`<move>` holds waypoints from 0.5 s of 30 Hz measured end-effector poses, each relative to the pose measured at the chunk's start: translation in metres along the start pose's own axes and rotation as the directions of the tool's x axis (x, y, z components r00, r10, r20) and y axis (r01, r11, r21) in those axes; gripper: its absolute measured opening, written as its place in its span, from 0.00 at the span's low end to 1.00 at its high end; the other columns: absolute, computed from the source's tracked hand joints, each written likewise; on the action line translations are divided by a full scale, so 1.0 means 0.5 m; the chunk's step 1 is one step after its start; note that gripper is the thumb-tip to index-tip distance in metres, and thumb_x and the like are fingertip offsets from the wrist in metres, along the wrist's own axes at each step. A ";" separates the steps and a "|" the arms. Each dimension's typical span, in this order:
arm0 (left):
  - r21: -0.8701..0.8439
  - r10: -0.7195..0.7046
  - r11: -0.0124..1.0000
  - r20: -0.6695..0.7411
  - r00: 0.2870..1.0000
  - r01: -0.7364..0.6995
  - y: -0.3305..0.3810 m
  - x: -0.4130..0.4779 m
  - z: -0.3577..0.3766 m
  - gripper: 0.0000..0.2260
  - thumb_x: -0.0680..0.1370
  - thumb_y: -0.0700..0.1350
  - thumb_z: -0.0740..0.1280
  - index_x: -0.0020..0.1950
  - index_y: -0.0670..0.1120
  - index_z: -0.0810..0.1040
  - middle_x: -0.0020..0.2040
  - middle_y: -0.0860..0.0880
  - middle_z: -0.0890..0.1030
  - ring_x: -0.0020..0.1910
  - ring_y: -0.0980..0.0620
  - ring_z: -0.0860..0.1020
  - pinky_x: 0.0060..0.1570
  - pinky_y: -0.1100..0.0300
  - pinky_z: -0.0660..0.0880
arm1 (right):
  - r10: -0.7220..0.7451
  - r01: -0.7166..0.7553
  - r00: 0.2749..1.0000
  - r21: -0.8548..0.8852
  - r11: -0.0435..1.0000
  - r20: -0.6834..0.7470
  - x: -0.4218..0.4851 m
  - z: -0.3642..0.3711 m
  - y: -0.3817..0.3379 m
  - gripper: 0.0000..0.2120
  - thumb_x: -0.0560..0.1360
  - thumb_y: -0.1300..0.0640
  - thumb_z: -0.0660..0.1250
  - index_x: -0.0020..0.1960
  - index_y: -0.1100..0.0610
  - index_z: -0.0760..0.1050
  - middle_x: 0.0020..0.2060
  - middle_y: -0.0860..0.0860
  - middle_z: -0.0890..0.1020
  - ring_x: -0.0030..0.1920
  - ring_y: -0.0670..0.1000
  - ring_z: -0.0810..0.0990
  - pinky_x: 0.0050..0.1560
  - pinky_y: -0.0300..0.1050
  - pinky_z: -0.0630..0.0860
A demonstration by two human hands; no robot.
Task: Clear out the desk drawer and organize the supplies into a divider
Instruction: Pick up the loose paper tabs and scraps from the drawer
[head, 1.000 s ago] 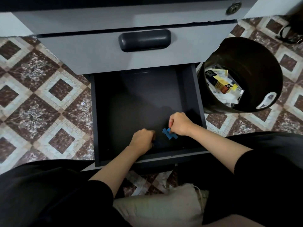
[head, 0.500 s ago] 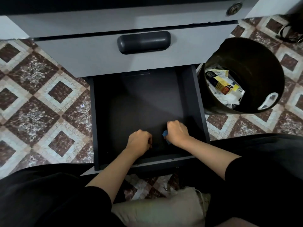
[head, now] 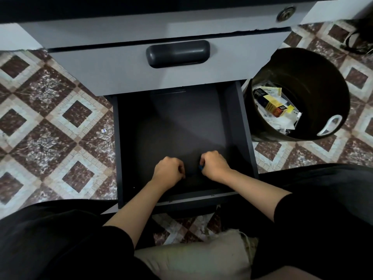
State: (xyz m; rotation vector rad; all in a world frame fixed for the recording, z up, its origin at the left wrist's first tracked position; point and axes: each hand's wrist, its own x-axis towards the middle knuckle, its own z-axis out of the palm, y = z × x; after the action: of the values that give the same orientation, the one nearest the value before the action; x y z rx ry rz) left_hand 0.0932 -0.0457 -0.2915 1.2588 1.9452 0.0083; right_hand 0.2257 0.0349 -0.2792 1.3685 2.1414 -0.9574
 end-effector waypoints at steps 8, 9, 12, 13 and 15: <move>-0.676 -0.175 0.727 -0.020 0.984 0.116 0.028 -0.022 -0.079 0.08 0.66 0.40 0.77 0.31 0.46 0.80 0.30 0.49 0.80 0.27 0.59 0.76 0.26 0.71 0.69 | 0.189 -0.078 0.980 0.761 0.644 -0.059 -0.029 -0.083 -0.046 0.12 0.67 0.75 0.71 0.32 0.62 0.73 0.31 0.56 0.77 0.24 0.48 0.78 0.25 0.38 0.78; -0.712 -0.177 0.693 -0.020 0.984 0.110 0.034 -0.028 -0.093 0.07 0.66 0.40 0.77 0.32 0.45 0.80 0.30 0.48 0.80 0.28 0.57 0.76 0.27 0.70 0.70 | 0.177 -0.064 0.983 0.794 0.604 -0.055 -0.038 -0.101 -0.054 0.11 0.67 0.76 0.70 0.33 0.63 0.74 0.32 0.57 0.78 0.26 0.50 0.79 0.27 0.40 0.79; -0.767 -0.129 0.640 -0.066 0.989 0.032 0.057 -0.053 -0.146 0.05 0.67 0.38 0.76 0.34 0.44 0.81 0.29 0.48 0.80 0.29 0.56 0.76 0.29 0.68 0.71 | 0.128 0.011 0.988 0.856 0.517 -0.090 -0.067 -0.154 -0.075 0.11 0.67 0.78 0.69 0.34 0.65 0.74 0.32 0.59 0.79 0.26 0.49 0.81 0.29 0.41 0.80; -0.775 -0.108 0.632 -0.095 0.990 -0.005 0.065 -0.064 -0.166 0.05 0.67 0.37 0.76 0.34 0.43 0.81 0.27 0.49 0.80 0.27 0.58 0.75 0.29 0.69 0.71 | 0.113 0.037 0.988 0.861 0.508 -0.109 -0.078 -0.169 -0.080 0.11 0.67 0.78 0.69 0.34 0.64 0.75 0.32 0.59 0.79 0.26 0.49 0.81 0.30 0.40 0.80; -0.774 -0.075 0.631 -0.141 0.987 -0.062 0.077 -0.088 -0.207 0.04 0.68 0.36 0.75 0.36 0.41 0.82 0.24 0.51 0.79 0.24 0.60 0.75 0.28 0.71 0.71 | 0.078 0.078 0.988 0.857 0.509 -0.136 -0.104 -0.196 -0.089 0.11 0.67 0.77 0.69 0.34 0.64 0.75 0.32 0.59 0.79 0.29 0.51 0.82 0.32 0.41 0.81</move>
State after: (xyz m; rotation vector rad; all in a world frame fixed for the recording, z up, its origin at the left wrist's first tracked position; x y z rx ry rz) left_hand 0.0666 -0.0193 -0.1789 0.6551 1.7418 0.8943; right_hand 0.2091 0.0630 -0.1644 1.9026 1.7483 -2.1872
